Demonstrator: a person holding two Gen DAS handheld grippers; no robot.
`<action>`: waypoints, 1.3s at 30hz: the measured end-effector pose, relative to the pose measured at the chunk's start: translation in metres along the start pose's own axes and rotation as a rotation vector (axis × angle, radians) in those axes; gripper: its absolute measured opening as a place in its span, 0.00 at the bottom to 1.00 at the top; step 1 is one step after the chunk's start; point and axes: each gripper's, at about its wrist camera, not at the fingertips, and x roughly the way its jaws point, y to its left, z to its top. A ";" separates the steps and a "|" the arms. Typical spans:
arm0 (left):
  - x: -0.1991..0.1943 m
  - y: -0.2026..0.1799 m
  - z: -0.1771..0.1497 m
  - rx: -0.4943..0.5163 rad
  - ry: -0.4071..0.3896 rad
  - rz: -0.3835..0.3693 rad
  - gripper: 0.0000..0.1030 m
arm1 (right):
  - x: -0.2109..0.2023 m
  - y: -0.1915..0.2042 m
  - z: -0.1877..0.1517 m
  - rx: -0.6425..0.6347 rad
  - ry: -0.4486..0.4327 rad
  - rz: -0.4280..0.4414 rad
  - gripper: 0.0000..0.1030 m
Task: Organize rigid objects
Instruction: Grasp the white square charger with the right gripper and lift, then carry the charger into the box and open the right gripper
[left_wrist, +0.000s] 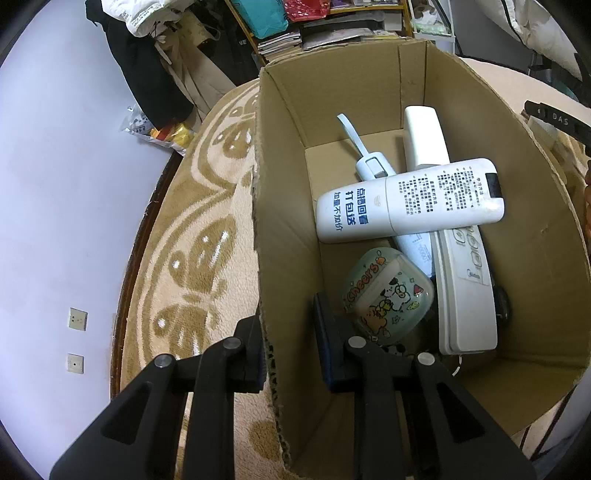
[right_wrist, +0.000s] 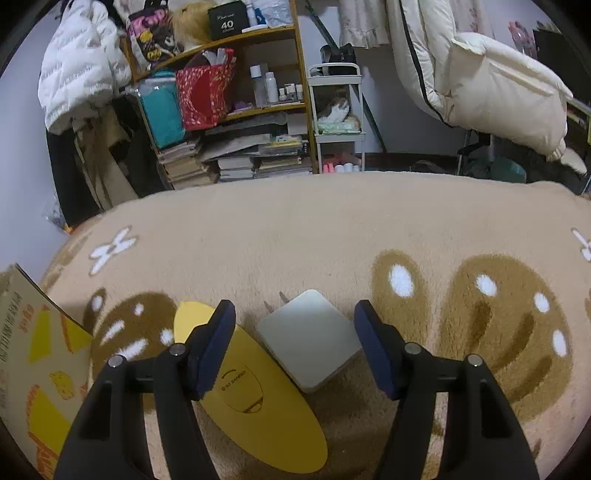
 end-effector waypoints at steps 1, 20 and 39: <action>0.000 0.001 0.000 -0.003 0.002 -0.004 0.21 | 0.000 -0.003 0.000 0.016 0.003 0.011 0.68; 0.006 0.009 0.001 -0.020 0.011 -0.035 0.20 | -0.025 0.026 -0.005 -0.077 0.016 0.049 0.49; 0.013 0.021 0.002 -0.081 0.044 -0.098 0.21 | -0.157 0.159 -0.009 -0.250 -0.136 0.432 0.49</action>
